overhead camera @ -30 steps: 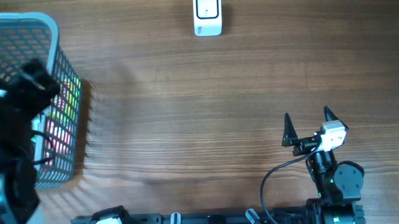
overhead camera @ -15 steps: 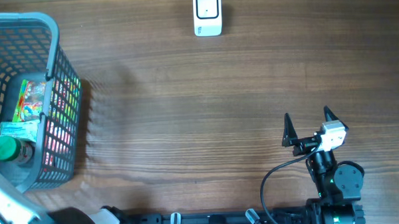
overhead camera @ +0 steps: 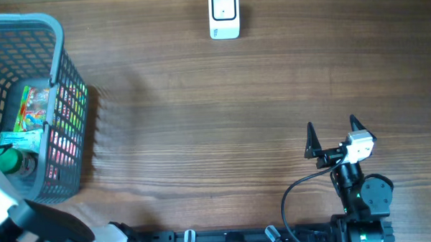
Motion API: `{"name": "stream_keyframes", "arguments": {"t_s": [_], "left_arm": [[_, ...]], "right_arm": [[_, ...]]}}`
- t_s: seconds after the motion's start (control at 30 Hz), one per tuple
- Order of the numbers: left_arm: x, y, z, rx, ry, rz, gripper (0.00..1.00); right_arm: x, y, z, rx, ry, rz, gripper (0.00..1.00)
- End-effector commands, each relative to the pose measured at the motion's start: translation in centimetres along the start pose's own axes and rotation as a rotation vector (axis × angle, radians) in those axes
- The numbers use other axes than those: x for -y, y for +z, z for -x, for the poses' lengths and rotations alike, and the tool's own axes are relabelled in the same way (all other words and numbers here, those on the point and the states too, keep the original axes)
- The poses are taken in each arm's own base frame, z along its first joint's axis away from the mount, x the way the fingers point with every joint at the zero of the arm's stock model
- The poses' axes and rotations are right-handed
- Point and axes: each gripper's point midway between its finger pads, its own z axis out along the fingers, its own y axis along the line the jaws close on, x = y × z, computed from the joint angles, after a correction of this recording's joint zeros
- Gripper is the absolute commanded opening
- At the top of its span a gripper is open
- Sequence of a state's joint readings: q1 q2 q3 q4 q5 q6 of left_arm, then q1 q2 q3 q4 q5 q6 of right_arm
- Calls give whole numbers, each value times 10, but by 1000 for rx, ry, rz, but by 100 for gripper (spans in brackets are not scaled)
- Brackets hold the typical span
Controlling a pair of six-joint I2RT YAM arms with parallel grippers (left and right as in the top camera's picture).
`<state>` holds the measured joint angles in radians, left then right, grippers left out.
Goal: Scan the item barcode
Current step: 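Reach into the basket and grasp the green-lidded jar with the left gripper, then lift the jar out and place it on the table centre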
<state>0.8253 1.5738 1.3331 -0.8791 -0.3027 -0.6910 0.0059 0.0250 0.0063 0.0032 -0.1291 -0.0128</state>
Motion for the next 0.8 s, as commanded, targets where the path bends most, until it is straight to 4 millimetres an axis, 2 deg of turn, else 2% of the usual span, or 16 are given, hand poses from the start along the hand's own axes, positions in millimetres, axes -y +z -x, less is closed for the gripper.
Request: {"name": "stream_keyframes", "arguments": {"t_s": [0.0,0.17,0.37,0.53,0.6,0.7,0.77], "left_arm": [[1,33,-9,-39,182,51,100],[0,63,-21,-90,228,97,100],[-2,86,-45,-190,251,118,98],[-9,85,-52,-221,258,142,69],[-7,84,-56,-238,259,131,60],[-5,79,-54,-231,256,116,56],[-1,68,-48,-214,241,84,56]], "right_arm": [[1,0,1,7,-5,-5,100],[1,0,1,7,-5,-6,100],[1,0,1,7,-5,-5,100],[1,0,1,7,-5,-5,100],[1,0,1,7,-5,-5,100],[1,0,1,7,-4,-5,100],[1,0,1,7,-5,-5,100]]}}
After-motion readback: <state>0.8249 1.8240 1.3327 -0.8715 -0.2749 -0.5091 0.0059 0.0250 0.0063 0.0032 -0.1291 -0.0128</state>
